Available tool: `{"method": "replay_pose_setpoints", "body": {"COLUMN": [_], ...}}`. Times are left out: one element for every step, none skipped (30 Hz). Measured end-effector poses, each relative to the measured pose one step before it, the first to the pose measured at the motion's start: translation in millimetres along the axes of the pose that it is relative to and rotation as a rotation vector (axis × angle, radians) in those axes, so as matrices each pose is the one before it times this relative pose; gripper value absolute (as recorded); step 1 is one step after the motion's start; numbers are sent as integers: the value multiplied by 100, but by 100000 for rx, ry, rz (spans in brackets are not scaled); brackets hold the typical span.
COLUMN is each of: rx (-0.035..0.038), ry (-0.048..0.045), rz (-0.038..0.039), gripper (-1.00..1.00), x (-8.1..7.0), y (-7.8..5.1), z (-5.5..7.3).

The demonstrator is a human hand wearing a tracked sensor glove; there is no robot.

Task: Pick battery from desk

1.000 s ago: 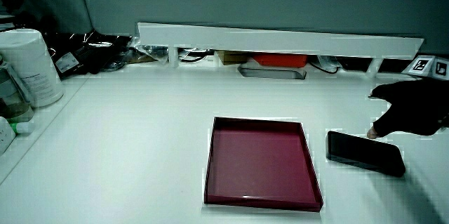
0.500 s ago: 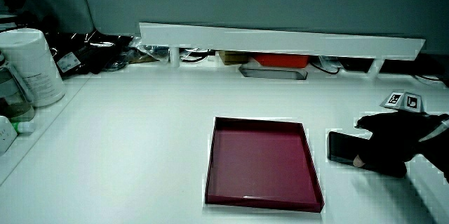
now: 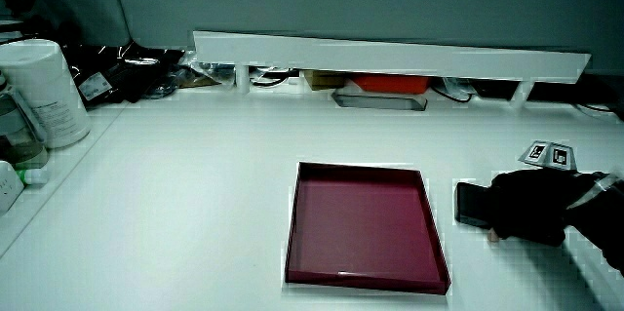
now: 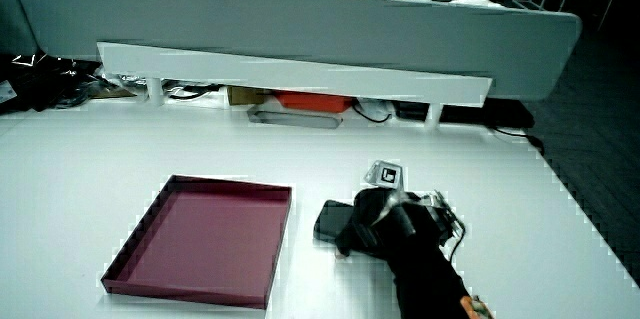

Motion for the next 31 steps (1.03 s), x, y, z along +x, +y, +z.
{"method": "replay_pose_setpoints", "body": {"rx": [739,1051,-568,-673,423,1496,1284,-1134,3049,1530,1503,90,680,-376,938,572,359,267,284,214,-108,1203,218,954,1301,1002,2126,-440,864,529,401], "ry": [1637,209,136,2234,-359,-791,336,-395,414,-327,-227,-623,-297,501,-648,-884,209,-346,-2389,256,-942,-301,544,-968,-819,-1380,931,-584,247,351,-984], "rz": [1284,1178,-895,716,-1462,618,1379,-1800,2017,1546,-179,633,1346,965,211,851,87,130,-824,854,1496,-419,1812,593,986,269,2982,1025,3069,3429,1676], "gripper": [29,33,38,43,48,52,57,62,67,71,76,81,86,90,95,100,100,100,100,100,100,100,100,100,100,100,100,100,100,100,100], "x": [-72,-10,180,-6,286,-50,-143,115,-160,-126,-10,55,-134,-90,88,-32,-86,-140,43,-278,-260,-115,-312,-425,-569,-513,-978,-471,-844,-928,-964], "y": [-275,-86,158,-204,212,-85,-62,241,-255,-191,-26,103,-191,-139,89,-8,-74,-111,158,-246,-200,-119,-288,-247,-280,-175,-696,77,-311,-245,-202], "z": [152,60,-86,66,-121,14,54,-93,171,116,53,-79,70,43,-61,-1,73,81,-89,229,256,271,394,431,494,449,769,202,465,411,323]}}
